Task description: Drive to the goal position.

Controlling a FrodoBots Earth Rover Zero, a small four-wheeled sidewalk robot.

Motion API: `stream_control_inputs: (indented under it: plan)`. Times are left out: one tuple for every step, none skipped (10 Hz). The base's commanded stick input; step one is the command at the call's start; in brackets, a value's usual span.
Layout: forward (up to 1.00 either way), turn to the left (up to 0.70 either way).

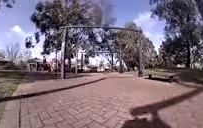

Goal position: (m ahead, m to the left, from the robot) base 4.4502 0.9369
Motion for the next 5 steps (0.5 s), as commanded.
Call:
stream_control_inputs:
  plan:
    - [1.00, 0.00]
    - [1.00, 0.00]
    - [1.00, 0.00]
    - [1.00, 0.00]
    - [1.00, 0.00]
